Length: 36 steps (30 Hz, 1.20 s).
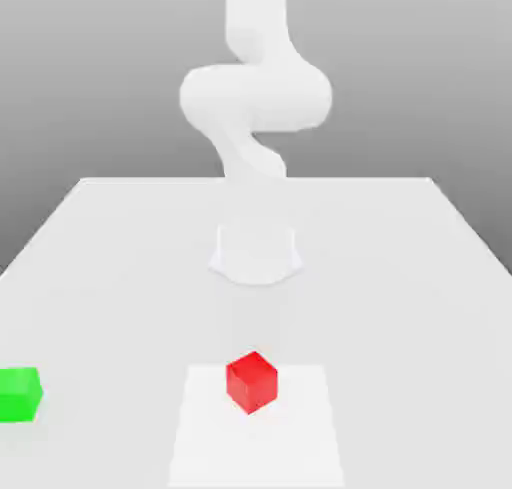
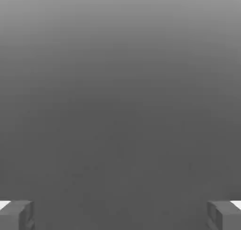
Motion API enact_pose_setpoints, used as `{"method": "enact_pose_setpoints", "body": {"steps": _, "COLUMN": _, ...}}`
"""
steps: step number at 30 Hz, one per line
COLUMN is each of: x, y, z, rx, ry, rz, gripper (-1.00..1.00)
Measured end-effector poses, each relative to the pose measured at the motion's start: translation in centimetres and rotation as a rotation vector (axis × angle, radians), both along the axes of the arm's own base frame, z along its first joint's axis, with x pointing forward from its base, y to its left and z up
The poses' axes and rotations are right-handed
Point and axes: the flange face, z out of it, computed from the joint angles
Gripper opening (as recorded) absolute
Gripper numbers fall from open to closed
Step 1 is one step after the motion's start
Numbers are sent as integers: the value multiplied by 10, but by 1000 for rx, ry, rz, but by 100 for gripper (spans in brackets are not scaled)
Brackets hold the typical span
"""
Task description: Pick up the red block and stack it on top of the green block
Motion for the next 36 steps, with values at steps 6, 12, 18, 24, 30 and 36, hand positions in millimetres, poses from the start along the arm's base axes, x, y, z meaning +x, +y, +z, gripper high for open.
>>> {"method": "enact_pose_setpoints", "body": {"steps": 6, "x": 52, "y": 1, "z": -149, "rx": 82, "ry": 212, "rz": -225, "gripper": 0}}
{"method": "enact_pose_setpoints", "body": {"steps": 12, "x": 49, "y": -11, "z": -300, "rx": 186, "ry": 420, "rz": -470, "gripper": 0}}
{"method": "enact_pose_setpoints", "body": {"steps": 18, "x": -6, "y": -14, "z": -442, "rx": 319, "ry": 641, "rz": -752, "gripper": 0}}
{"method": "enact_pose_setpoints", "body": {"steps": 24, "x": -9, "y": -13, "z": -481, "rx": 335, "ry": 656, "rz": -784, "gripper": 0}}
{"method": "enact_pose_setpoints", "body": {"steps": 30, "x": -14, "y": -13, "z": -517, "rx": 331, "ry": 663, "rz": -781, "gripper": -100}}
{"method": "enact_pose_setpoints", "body": {"steps": 36, "x": -14, "y": -13, "z": -519, "rx": 331, "ry": 662, "rz": -781, "gripper": -100}}
